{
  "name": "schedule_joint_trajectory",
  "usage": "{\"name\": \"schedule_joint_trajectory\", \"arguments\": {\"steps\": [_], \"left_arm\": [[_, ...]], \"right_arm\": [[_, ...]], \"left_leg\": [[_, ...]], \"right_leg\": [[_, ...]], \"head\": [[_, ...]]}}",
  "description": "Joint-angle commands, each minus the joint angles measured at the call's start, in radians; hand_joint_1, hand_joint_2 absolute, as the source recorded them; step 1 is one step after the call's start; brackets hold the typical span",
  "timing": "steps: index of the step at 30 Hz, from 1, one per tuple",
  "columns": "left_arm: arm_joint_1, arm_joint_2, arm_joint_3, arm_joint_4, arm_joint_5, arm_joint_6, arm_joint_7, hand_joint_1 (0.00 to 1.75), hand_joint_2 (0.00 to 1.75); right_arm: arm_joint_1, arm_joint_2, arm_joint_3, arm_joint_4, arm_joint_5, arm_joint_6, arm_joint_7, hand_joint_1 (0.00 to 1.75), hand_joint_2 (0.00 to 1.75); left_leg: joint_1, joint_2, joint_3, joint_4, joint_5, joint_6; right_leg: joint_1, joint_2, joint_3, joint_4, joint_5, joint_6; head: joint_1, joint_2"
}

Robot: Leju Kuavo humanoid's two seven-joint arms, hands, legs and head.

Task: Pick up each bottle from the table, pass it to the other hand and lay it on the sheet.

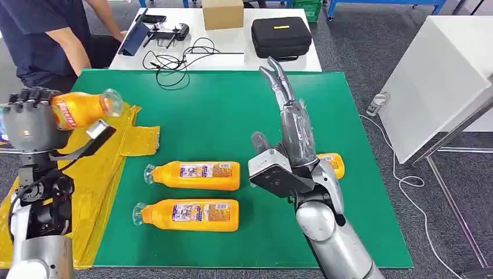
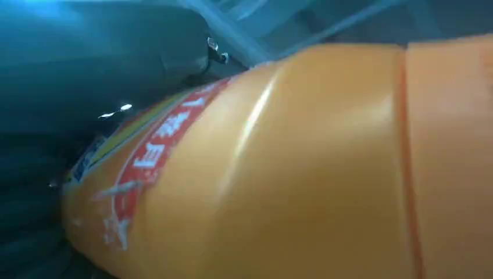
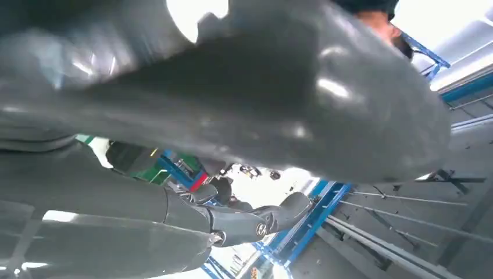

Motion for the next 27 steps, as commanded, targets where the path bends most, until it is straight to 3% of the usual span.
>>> {"name": "schedule_joint_trajectory", "arguments": {"steps": [1, 3, 5, 9, 18, 27], "left_arm": [[-0.026, 0.154, -0.331, 0.18, -0.035, -0.002, 0.341, 1.75, 1.75], [-0.032, 0.166, -0.344, 0.2, -0.029, -0.002, 0.339, 1.75, 1.75], [-0.054, 0.186, -0.469, 0.284, -0.035, -0.002, 0.436, 1.75, 1.75], [-0.108, 0.192, -0.585, 0.44, -0.035, -0.005, 0.509, 1.75, 1.75], [-0.144, 0.187, -0.647, 0.647, -0.014, -0.002, 0.518, 1.75, 1.75], [-0.137, 0.175, -0.634, 0.668, -0.001, -0.004, 0.498, 1.75, 1.75]], "right_arm": [[-0.045, -0.048, 0.02, 0.091, -0.054, 0.012, -0.017, 0.0, 0.0], [-0.048, -0.048, 0.02, 0.099, -0.062, 0.009, -0.016, 0.0, 0.0], [-0.053, -0.053, 0.03, 0.121, -0.07, 0.014, -0.034, 0.0, 0.0], [-0.054, -0.056, 0.042, 0.133, -0.089, 0.015, -0.035, 0.0, 0.0], [-0.083, -0.045, 0.062, 0.164, -0.106, 0.037, -0.046, 0.0, 0.0], [-0.094, -0.039, 0.066, 0.182, -0.107, 0.043, -0.044, 0.0, 0.0]], "left_leg": [[0.0, -0.001, 0.004, -0.001, 0.0, -0.001], [0.0, 0.0, 0.002, -0.001, 0.0, -0.001], [0.0, -0.001, 0.003, -0.001, 0.0, -0.001], [0.0, 0.0, 0.005, -0.001, 0.0, -0.002], [0.0, 0.002, 0.002, -0.001, 0.0, -0.001], [0.0, 0.002, 0.002, -0.001, 0.0, -0.001]], "right_leg": [[0.0, -0.002, 0.004, -0.001, -0.001, 0.0], [0.0, -0.002, 0.002, -0.001, 0.0, 0.0], [0.0, -0.002, 0.003, -0.001, 0.0, 0.0], [0.0, -0.002, 0.005, -0.001, -0.001, 0.001], [0.0, 0.0, 0.002, 0.0, 0.0, 0.0], [0.0, 0.0, 0.001, 0.0, 0.0, 0.0]], "head": [[0.0, 0.0], [0.0, 0.0], [0.0, 0.0], [0.0, 0.0], [0.0, 0.0], [0.0, 0.0]]}}
